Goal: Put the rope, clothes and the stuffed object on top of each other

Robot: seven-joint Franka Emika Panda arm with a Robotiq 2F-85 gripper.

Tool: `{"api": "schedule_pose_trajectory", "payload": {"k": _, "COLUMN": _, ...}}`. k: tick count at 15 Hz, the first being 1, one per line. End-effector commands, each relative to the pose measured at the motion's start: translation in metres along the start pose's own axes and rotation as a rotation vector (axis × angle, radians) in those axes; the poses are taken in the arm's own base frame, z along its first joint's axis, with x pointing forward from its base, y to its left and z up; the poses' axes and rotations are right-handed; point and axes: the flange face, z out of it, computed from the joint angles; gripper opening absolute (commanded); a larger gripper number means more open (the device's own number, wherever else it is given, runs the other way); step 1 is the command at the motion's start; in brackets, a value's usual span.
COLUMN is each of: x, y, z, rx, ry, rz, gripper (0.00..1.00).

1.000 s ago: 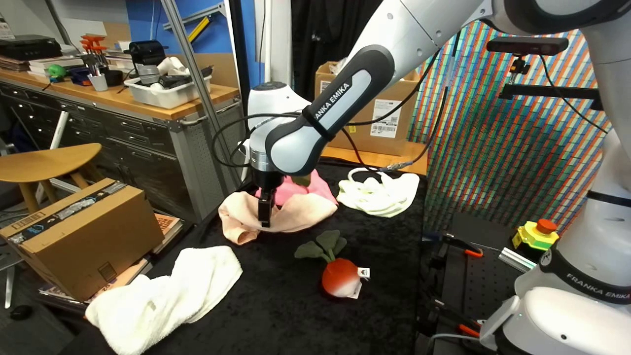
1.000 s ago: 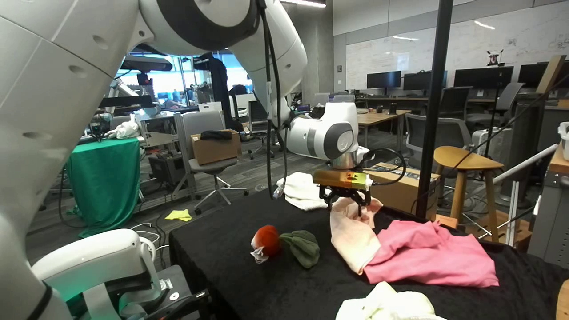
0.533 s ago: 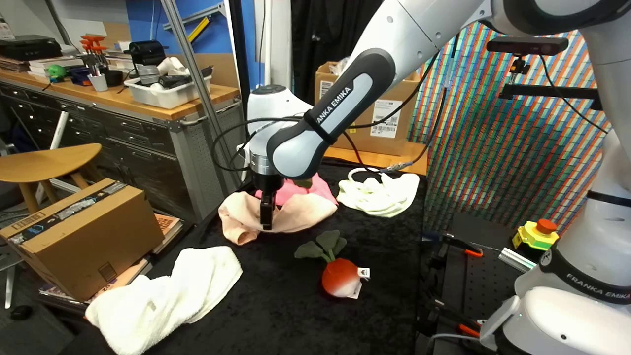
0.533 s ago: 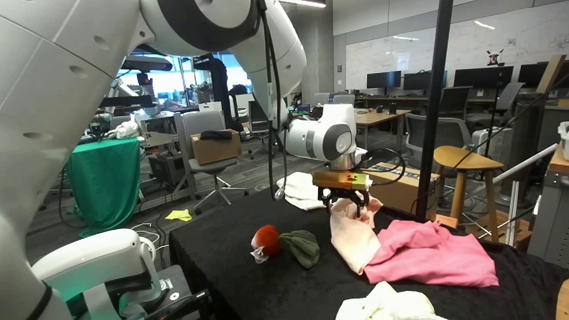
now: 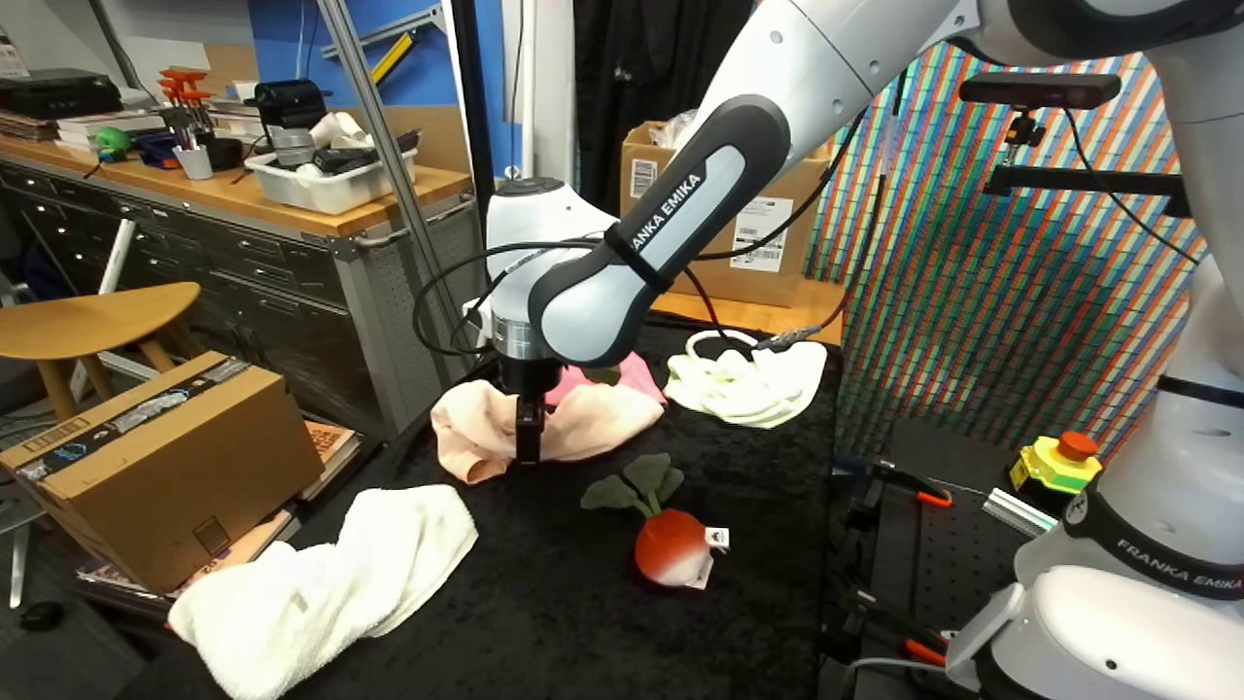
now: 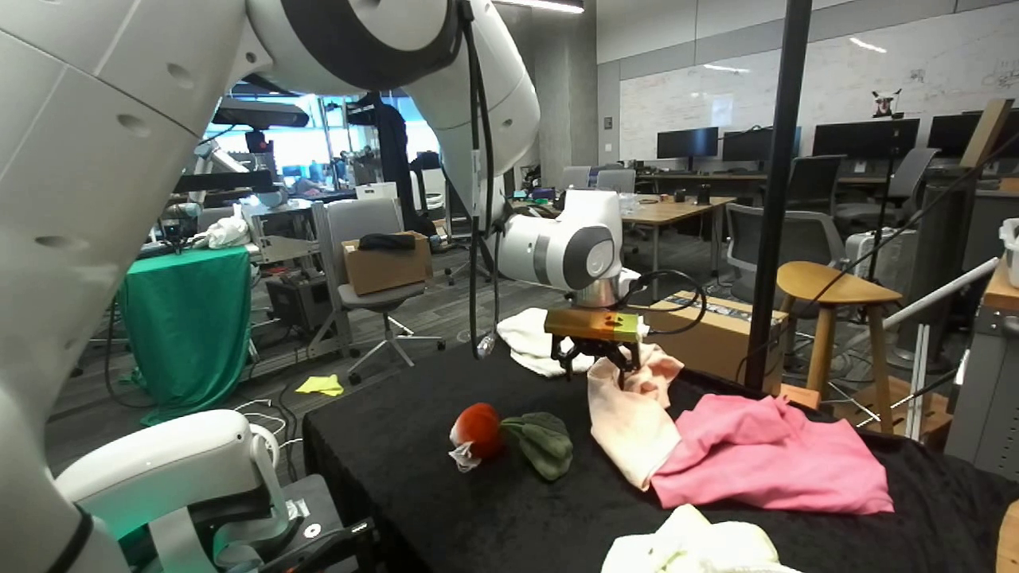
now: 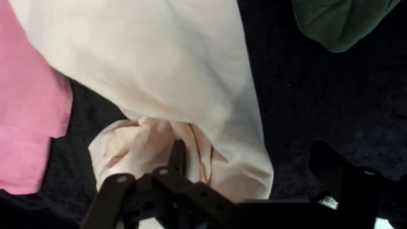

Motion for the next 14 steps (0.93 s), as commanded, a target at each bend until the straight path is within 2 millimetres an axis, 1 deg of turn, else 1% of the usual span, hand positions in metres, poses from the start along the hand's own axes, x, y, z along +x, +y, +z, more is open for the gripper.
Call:
{"api": "schedule_pose_trajectory", "payload": {"k": 1, "x": -0.002, "y": 0.020, "z": -0.003, "rx": -0.057, "ry": 0.034, "rz": -0.003, "gripper": 1.00}}
{"api": "schedule_pose_trajectory", "payload": {"k": 5, "x": -0.006, "y": 0.046, "z": -0.006, "rx": -0.122, "ry": 0.069, "rz": 0.005, "gripper": 1.00}}
{"api": "schedule_pose_trajectory", "payload": {"k": 8, "x": -0.013, "y": 0.055, "z": -0.001, "rx": -0.127, "ry": 0.066, "rz": 0.022, "gripper": 1.00}}
{"api": "schedule_pose_trajectory", "payload": {"k": 10, "x": -0.017, "y": 0.054, "z": 0.003, "rx": -0.109, "ry": 0.054, "rz": 0.030, "gripper": 1.00}}
{"api": "schedule_pose_trajectory", "payload": {"k": 14, "x": -0.018, "y": 0.038, "z": 0.010, "rx": -0.060, "ry": 0.042, "rz": 0.028, "gripper": 1.00}}
